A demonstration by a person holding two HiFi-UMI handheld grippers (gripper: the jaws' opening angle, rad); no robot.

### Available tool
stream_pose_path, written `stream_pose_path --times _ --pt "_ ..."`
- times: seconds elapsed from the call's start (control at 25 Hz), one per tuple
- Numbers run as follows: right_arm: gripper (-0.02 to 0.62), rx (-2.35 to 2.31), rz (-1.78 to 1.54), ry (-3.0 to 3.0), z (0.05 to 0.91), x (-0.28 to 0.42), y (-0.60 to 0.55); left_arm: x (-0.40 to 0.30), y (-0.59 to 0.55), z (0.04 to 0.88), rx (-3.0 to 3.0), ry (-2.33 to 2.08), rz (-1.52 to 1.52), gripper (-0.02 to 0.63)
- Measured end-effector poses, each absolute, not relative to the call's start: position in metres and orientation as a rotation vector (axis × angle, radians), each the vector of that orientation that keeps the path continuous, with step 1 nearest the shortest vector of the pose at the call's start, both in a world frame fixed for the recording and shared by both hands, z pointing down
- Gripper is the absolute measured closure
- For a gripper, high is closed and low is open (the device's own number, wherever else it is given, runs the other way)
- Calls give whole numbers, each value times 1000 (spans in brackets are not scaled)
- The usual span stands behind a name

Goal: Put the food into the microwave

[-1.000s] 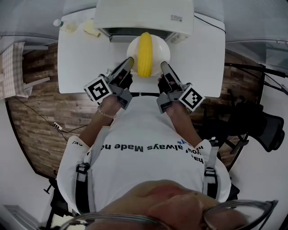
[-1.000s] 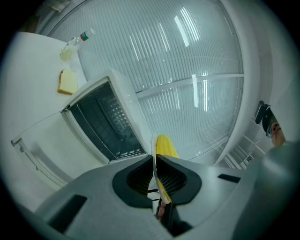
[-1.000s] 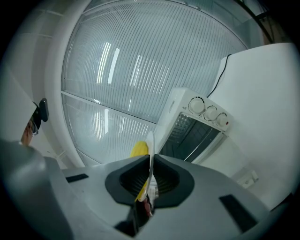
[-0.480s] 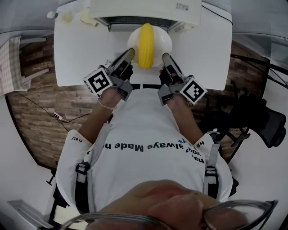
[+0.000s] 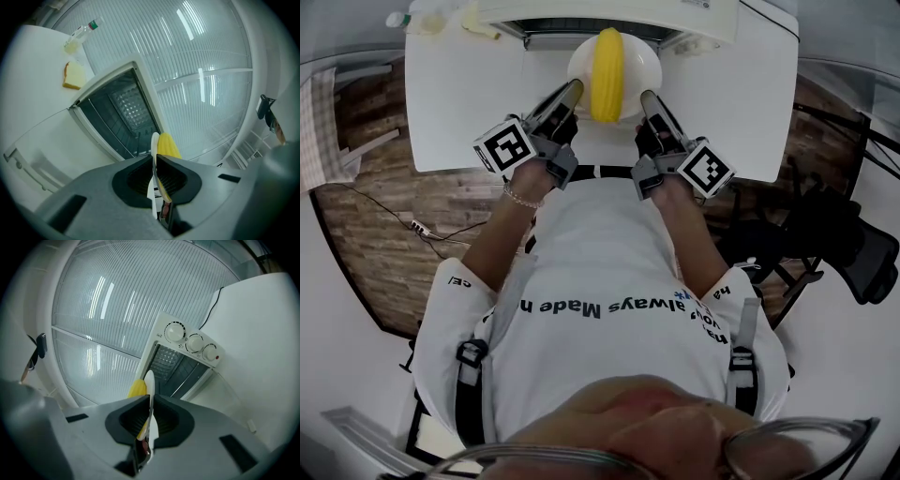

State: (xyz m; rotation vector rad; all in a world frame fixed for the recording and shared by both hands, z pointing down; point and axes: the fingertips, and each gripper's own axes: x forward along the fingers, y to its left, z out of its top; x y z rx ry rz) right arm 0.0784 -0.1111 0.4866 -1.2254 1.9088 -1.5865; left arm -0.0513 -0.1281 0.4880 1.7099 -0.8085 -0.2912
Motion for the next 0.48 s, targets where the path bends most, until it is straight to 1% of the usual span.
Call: stream_pose_path --times 0.48 --pt "571 -1255 -1642 1890 536 69 -143 -60 -159 537 1696 -838 -240 586"
